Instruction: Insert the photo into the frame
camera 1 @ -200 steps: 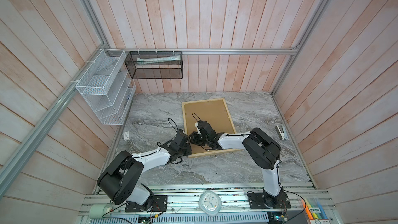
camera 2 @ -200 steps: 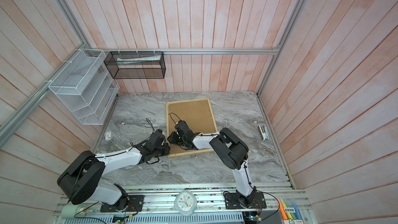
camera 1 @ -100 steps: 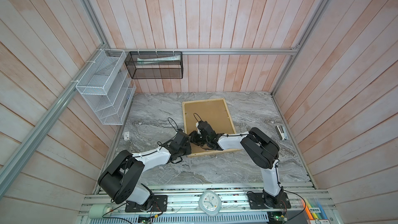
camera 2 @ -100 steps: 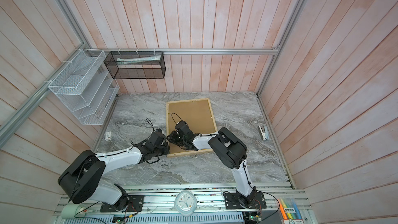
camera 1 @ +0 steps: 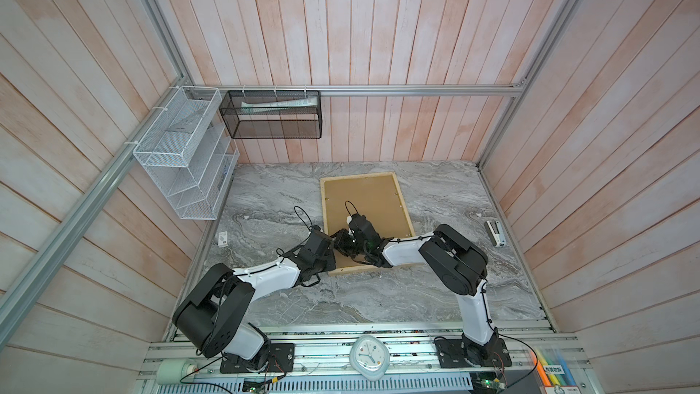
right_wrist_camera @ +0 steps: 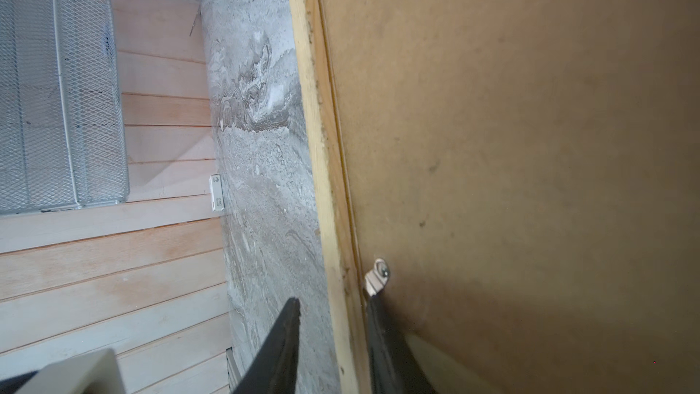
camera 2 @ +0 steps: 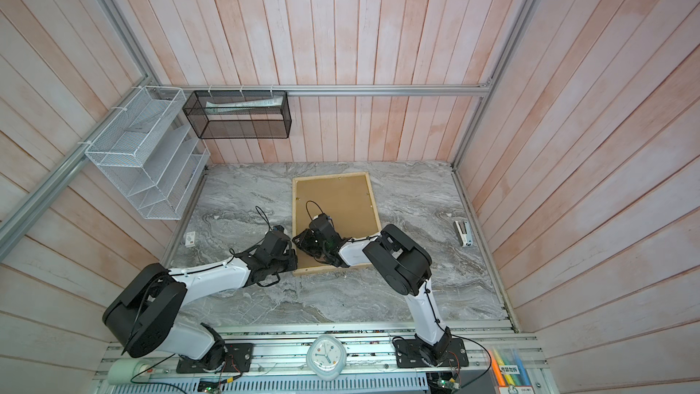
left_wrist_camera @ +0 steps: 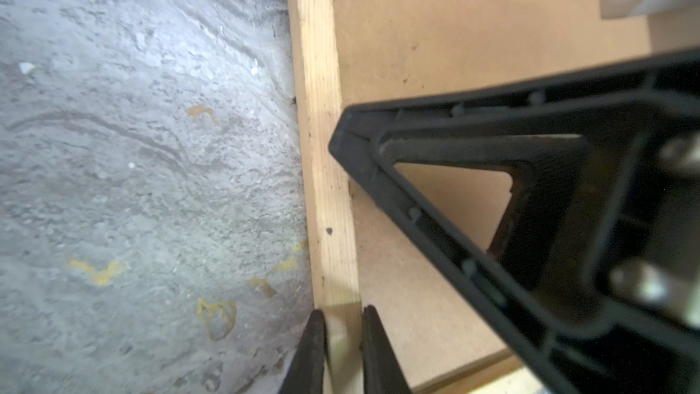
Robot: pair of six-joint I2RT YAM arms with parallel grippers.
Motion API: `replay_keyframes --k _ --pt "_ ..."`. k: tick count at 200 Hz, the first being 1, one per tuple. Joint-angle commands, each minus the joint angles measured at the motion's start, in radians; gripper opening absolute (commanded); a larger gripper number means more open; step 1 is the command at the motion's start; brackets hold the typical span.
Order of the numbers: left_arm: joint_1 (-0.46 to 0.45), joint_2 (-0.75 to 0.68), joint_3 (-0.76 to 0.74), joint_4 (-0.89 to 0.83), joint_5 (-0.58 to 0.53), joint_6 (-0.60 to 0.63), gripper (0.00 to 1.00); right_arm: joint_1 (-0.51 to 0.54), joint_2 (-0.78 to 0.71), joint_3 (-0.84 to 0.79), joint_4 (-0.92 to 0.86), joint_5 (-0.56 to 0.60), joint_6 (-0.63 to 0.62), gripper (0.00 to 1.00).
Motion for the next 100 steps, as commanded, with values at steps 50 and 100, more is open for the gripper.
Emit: replay_keyframes --k 50,100 --pt "-0.030 0.042 -0.005 -0.015 0.091 0.043 0.12 -0.007 0.118 -0.009 0.002 0.051 0.108 0.33" --pt "-0.031 0.038 -0.011 0.011 0.154 0.063 0.12 -0.009 0.140 0.013 0.016 0.058 0.144 0.33"
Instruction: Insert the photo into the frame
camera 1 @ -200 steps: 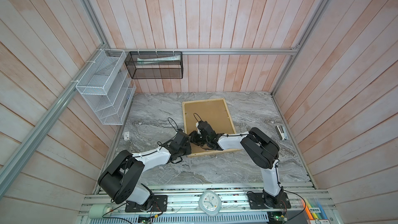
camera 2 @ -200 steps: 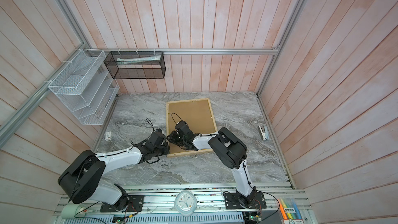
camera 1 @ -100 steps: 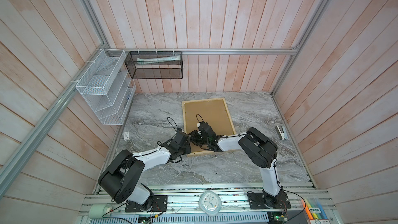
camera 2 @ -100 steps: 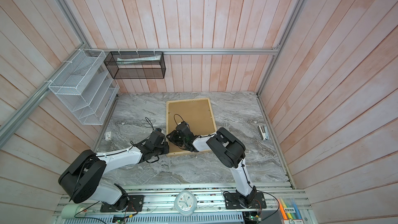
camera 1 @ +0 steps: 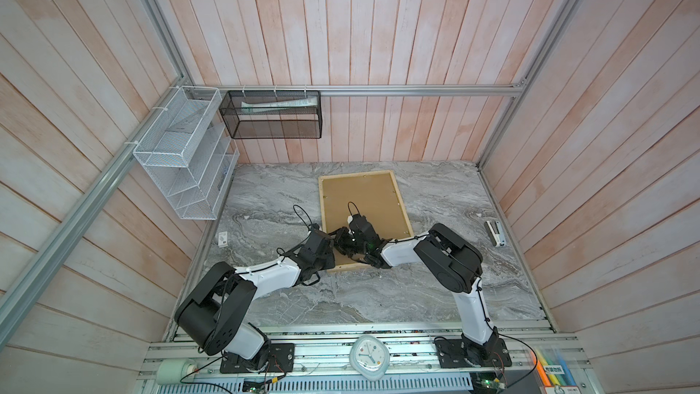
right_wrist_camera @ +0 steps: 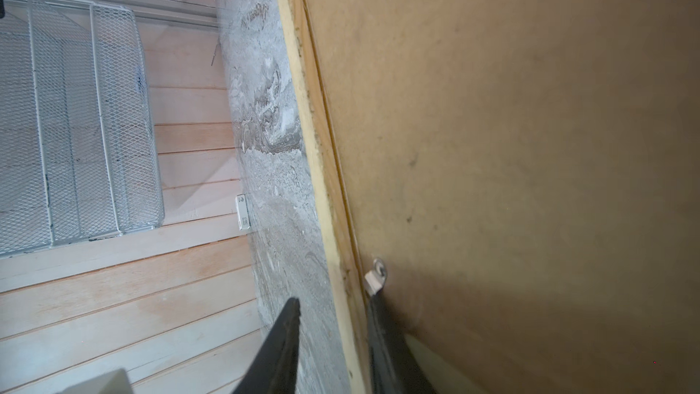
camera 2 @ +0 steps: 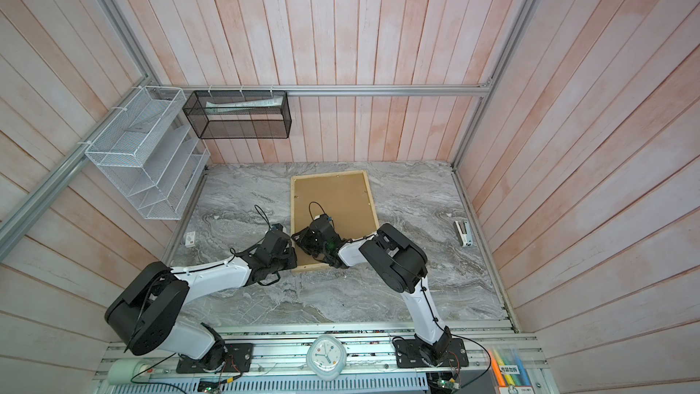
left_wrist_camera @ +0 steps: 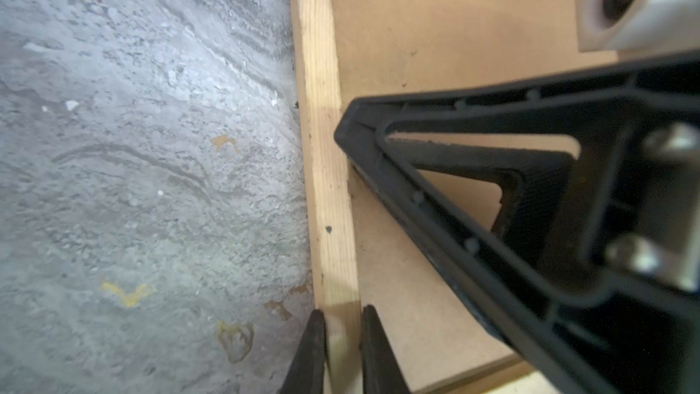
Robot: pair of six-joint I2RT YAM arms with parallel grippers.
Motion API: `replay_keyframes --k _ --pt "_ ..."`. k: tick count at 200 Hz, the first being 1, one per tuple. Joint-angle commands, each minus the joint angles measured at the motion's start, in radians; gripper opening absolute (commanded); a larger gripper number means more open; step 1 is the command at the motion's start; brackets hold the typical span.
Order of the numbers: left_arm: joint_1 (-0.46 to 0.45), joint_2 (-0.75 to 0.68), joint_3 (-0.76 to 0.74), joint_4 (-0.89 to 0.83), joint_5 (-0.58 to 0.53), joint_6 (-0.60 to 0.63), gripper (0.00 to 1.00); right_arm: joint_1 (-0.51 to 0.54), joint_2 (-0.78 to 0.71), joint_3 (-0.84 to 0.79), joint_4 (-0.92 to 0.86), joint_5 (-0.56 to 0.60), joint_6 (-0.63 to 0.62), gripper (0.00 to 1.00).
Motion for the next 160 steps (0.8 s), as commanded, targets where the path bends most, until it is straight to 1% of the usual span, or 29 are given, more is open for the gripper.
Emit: replay_keyframes --k 1,9,16,41,71,75,103,112,124,147,160 --pt "-0.035 0.026 -0.014 -0.014 0.192 0.049 0.11 -0.005 0.097 0.011 -0.089 0.053 0.029 0.33" --pt "-0.036 0.024 -0.014 -0.014 0.201 0.053 0.11 -0.005 0.099 0.014 -0.088 0.056 0.029 0.33" --pt "-0.036 0.023 -0.015 -0.010 0.209 0.058 0.09 -0.005 0.100 0.018 -0.088 0.059 0.065 0.33" --pt "-0.040 0.013 -0.017 -0.004 0.227 0.063 0.08 -0.005 0.107 0.033 -0.095 0.064 0.069 0.33" --pt "-0.040 -0.002 -0.012 -0.033 0.194 0.062 0.09 -0.005 0.096 0.041 -0.127 0.077 0.048 0.33" --pt "-0.040 -0.003 -0.011 -0.037 0.190 0.062 0.09 -0.006 0.096 0.041 -0.130 0.080 0.011 0.32" --pt "-0.039 -0.006 0.003 -0.077 0.147 0.056 0.09 -0.009 0.111 0.077 -0.181 0.049 -0.056 0.32" --pt "-0.040 -0.007 0.006 -0.090 0.137 0.054 0.10 -0.008 0.111 0.078 -0.195 0.038 -0.076 0.32" --pt "-0.040 -0.008 0.010 -0.105 0.120 0.050 0.17 -0.009 0.107 0.074 -0.206 0.019 -0.093 0.32" --pt "-0.040 -0.007 0.025 -0.125 0.105 0.052 0.19 -0.007 0.086 0.058 -0.229 0.014 -0.113 0.32" --pt "-0.040 -0.003 0.033 -0.133 0.095 0.054 0.23 -0.007 0.070 0.049 -0.233 0.019 -0.118 0.32"
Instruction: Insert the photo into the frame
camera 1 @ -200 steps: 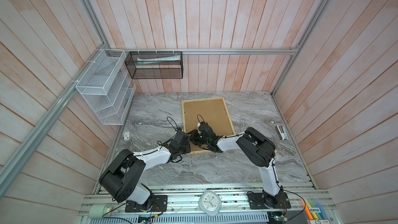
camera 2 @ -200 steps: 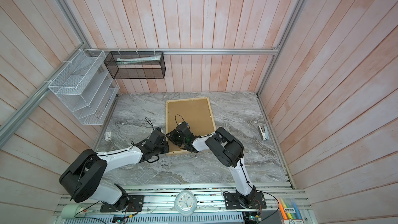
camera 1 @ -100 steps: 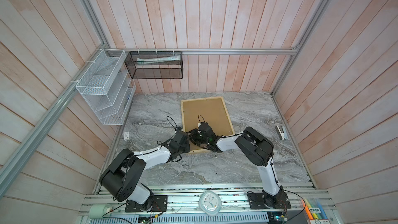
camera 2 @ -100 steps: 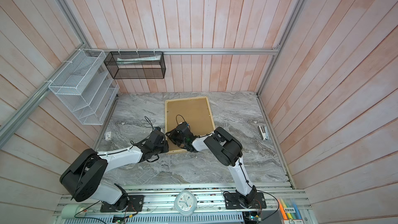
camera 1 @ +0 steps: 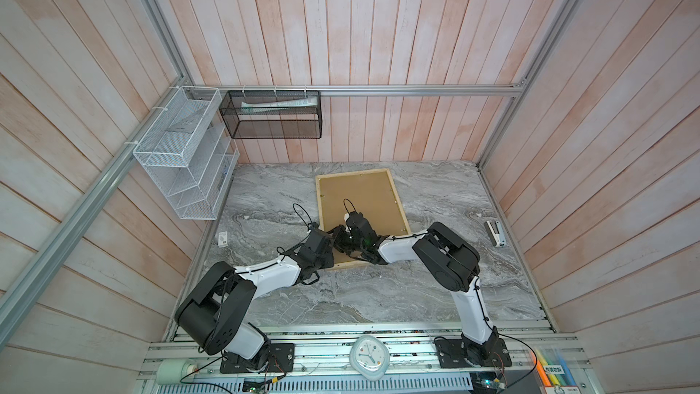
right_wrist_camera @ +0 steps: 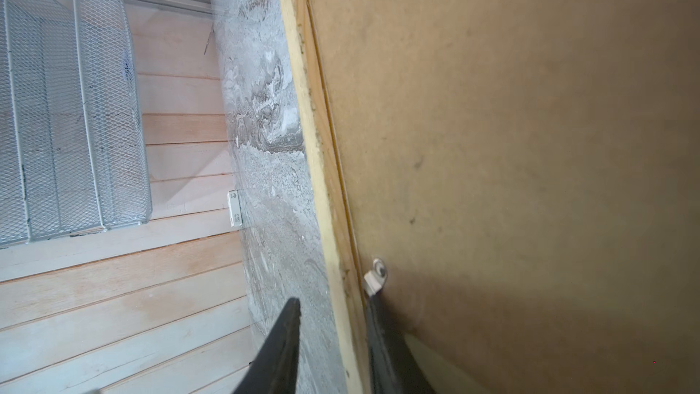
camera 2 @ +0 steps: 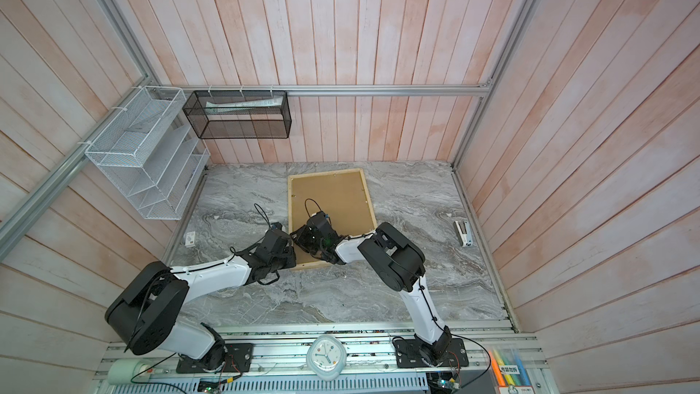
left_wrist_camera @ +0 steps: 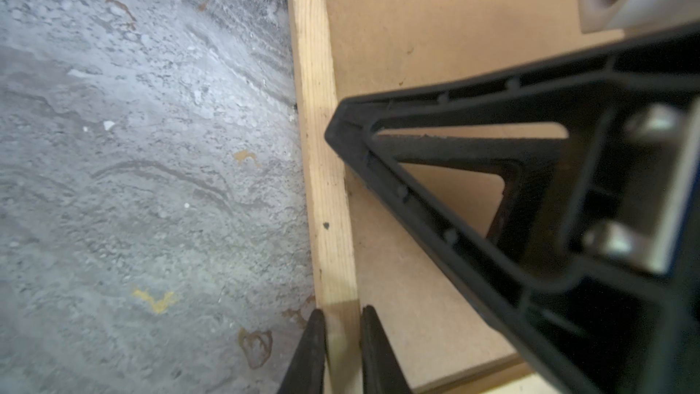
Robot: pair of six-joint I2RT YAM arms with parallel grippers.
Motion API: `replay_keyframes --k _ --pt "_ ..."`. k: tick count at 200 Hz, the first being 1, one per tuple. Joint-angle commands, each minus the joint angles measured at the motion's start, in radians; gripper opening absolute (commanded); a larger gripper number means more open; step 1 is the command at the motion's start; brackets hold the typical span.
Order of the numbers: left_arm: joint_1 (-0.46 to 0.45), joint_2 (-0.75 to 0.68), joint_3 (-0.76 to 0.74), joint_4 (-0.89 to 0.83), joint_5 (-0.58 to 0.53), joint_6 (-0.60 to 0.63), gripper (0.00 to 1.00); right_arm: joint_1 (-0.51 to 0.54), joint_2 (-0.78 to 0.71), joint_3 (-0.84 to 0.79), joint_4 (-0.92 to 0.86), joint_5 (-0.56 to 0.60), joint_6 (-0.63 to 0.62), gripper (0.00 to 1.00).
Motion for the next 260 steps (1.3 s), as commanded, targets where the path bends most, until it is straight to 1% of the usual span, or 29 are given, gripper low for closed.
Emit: replay_keyframes --k 1,30,51,74,94,132,162,223,260 --pt "-0.044 -0.004 0.016 -0.100 0.130 0.027 0.23 -0.003 0.048 -0.022 -0.150 0.039 -0.049 0.32" --pt "-0.042 0.012 0.026 -0.109 0.120 0.030 0.30 -0.004 0.020 -0.021 -0.182 0.053 -0.068 0.32" --pt "-0.042 0.031 0.040 -0.112 0.118 0.033 0.31 -0.005 0.010 -0.033 -0.182 0.053 -0.067 0.32" --pt "-0.042 0.046 0.046 -0.111 0.116 0.032 0.24 -0.005 0.007 -0.045 -0.176 0.047 -0.060 0.32" --pt "-0.042 0.053 0.051 -0.116 0.113 0.033 0.15 -0.005 0.005 -0.048 -0.167 0.037 -0.050 0.32" --pt "-0.042 0.055 0.055 -0.122 0.120 0.046 0.08 -0.006 0.011 -0.007 -0.183 0.037 -0.047 0.33" --pt "-0.042 0.057 0.057 -0.120 0.134 0.054 0.07 -0.011 0.040 0.029 -0.192 0.042 -0.028 0.33" --pt "-0.047 0.053 0.043 -0.063 0.224 0.091 0.05 -0.027 0.092 0.073 -0.170 0.045 0.035 0.33" --pt "-0.054 0.042 0.042 -0.059 0.244 0.106 0.05 -0.034 0.118 0.084 -0.162 0.060 0.065 0.33"
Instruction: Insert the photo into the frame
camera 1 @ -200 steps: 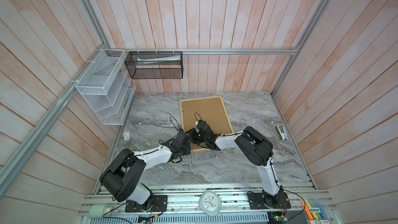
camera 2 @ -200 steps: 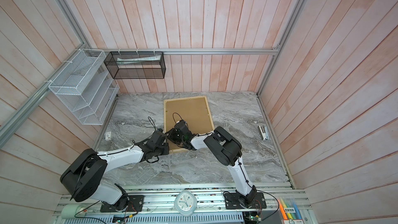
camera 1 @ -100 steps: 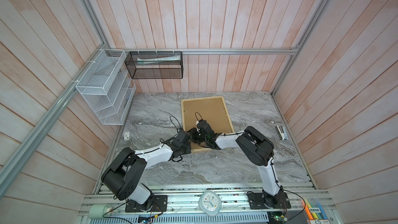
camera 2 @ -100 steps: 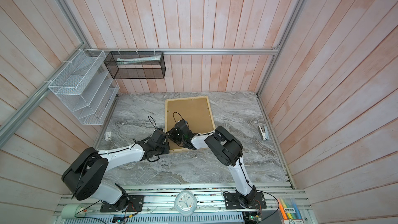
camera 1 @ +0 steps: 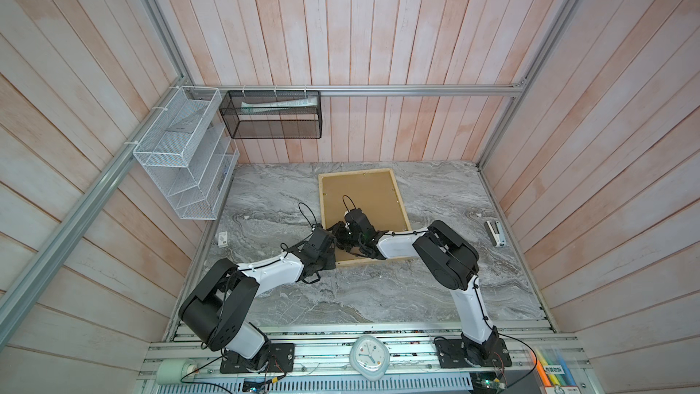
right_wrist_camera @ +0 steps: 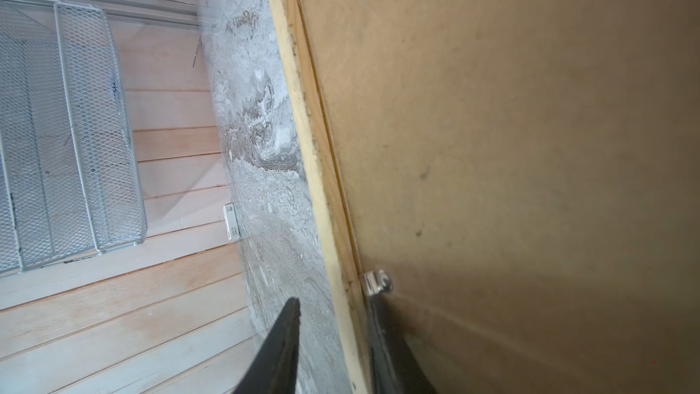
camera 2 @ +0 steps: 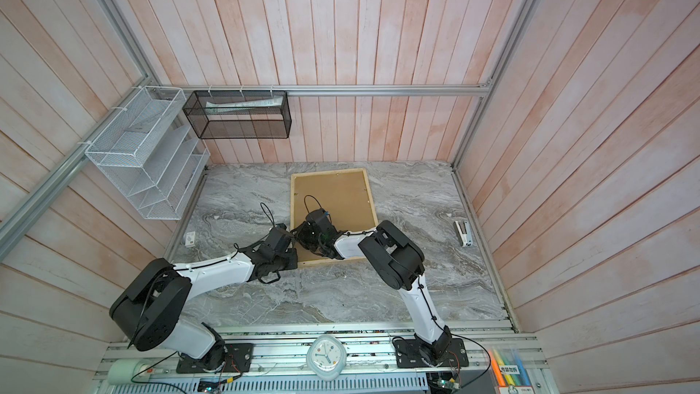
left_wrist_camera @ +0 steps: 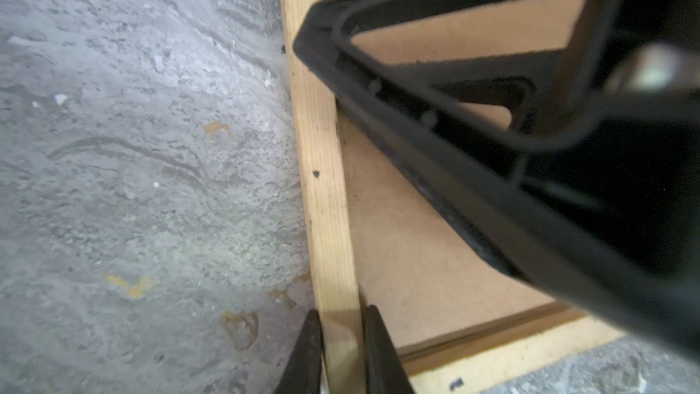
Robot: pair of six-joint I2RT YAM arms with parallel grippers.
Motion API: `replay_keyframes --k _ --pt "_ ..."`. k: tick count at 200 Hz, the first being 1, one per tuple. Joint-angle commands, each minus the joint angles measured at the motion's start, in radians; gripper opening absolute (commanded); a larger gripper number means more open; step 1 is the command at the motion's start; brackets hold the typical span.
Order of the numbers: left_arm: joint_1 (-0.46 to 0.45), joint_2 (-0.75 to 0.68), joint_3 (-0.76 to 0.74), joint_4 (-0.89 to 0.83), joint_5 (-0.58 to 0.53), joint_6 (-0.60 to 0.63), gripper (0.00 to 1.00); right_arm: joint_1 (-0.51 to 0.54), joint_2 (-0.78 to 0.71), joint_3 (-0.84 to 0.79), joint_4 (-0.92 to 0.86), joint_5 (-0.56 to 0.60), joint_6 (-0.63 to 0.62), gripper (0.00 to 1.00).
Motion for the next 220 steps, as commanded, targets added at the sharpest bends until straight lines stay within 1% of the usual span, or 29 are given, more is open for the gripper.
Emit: replay_keyframes --k 1,35,59,74,113,130,151,176,196,212,220 --pt "-0.043 0.014 -0.006 0.027 0.209 0.079 0.05 -0.015 0.099 0.010 -0.072 0.063 0.027 0.33" --pt "-0.044 0.003 -0.012 0.029 0.208 0.081 0.04 -0.025 0.106 0.004 -0.054 0.069 0.043 0.33" --pt "-0.043 -0.002 -0.011 -0.001 0.145 0.058 0.04 -0.030 0.084 -0.027 -0.002 0.040 0.004 0.33" --pt "-0.034 -0.005 -0.009 -0.008 0.121 0.049 0.04 -0.030 0.050 -0.065 0.059 0.014 -0.034 0.33" --pt "-0.020 -0.021 0.002 -0.006 0.104 0.046 0.05 -0.048 -0.079 -0.200 0.215 -0.009 -0.114 0.33" --pt "-0.015 -0.025 0.006 -0.008 0.097 0.054 0.05 -0.065 -0.131 -0.235 0.251 -0.049 -0.167 0.33" --pt "-0.010 -0.020 0.020 -0.019 0.091 0.073 0.05 -0.076 -0.211 -0.256 0.190 -0.054 -0.260 0.33" --pt "-0.003 -0.012 0.037 -0.034 0.072 0.096 0.07 -0.092 -0.329 -0.284 0.051 0.001 -0.388 0.33" --pt "-0.001 -0.013 0.050 -0.035 0.057 0.104 0.15 -0.120 -0.423 -0.317 -0.054 0.048 -0.464 0.33" --pt "0.003 -0.018 0.059 -0.030 0.052 0.110 0.23 -0.168 -0.495 -0.347 -0.132 0.053 -0.517 0.33" --pt "0.003 -0.020 0.066 -0.031 0.050 0.113 0.26 -0.200 -0.528 -0.362 -0.173 0.051 -0.542 0.33"
